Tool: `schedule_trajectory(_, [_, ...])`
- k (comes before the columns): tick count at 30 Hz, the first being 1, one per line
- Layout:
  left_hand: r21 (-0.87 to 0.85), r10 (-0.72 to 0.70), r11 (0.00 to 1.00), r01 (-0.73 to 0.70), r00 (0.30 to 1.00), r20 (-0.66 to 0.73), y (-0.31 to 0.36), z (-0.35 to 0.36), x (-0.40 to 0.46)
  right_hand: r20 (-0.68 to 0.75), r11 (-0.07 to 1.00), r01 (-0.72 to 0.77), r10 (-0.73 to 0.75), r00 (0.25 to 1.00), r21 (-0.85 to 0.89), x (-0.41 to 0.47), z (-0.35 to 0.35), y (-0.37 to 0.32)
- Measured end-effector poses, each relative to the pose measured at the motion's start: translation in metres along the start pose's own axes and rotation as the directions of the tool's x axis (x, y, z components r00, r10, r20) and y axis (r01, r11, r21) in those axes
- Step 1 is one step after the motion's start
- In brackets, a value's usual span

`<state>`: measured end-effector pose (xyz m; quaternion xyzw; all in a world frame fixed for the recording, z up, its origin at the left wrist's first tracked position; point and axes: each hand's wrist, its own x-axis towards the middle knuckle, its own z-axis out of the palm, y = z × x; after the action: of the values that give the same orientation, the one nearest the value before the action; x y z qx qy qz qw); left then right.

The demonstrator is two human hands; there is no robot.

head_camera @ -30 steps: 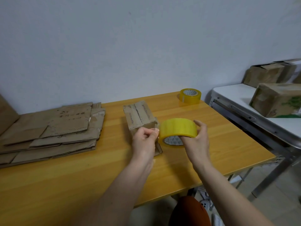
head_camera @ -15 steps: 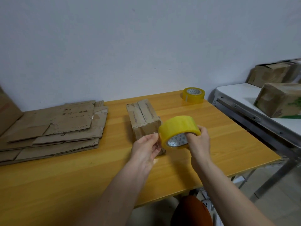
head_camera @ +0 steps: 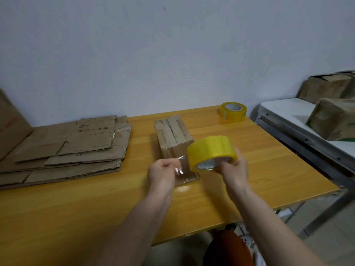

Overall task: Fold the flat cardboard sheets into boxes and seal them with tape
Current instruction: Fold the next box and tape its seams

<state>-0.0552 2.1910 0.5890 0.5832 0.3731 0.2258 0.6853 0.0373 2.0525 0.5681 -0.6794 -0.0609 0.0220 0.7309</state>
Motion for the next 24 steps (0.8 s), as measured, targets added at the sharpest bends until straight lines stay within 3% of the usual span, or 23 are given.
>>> schedule_trajectory(3, [0.016, 0.03, 0.999, -0.03, 0.999, -0.023, 0.003, -0.018, 0.008, -0.124, 0.989, 0.063, -0.08, 0.989, -0.137, 0.014, -0.017, -0.003])
schedule_trajectory(9, [-0.029, 0.005, 1.0, -0.002, 0.997, 0.08, 0.006, -0.02, 0.005, -0.165, 0.997, -0.038, 0.026, 0.986, -0.067, 0.017, -0.016, 0.011])
schedule_trajectory(14, [-0.042, -0.009, 0.999, 0.015, 0.988, 0.154, 0.004, -0.026, 0.002, -0.129, 1.0, -0.018, 0.018, 0.992, 0.001, 0.015, -0.016, 0.01])
schedule_trajectory(18, [-0.073, -0.017, 0.997, 0.027, 0.991, 0.134, 0.005, -0.032, 0.005, -0.038, 0.995, -0.022, 0.026, 0.999, 0.099, 0.013, -0.015, 0.003])
schedule_trajectory(24, [-0.143, -0.034, 0.988, 0.052, 0.991, 0.126, 0.012, -0.042, 0.009, 0.016, 0.999, 0.03, -0.03, 0.999, 0.012, 0.018, -0.013, -0.006])
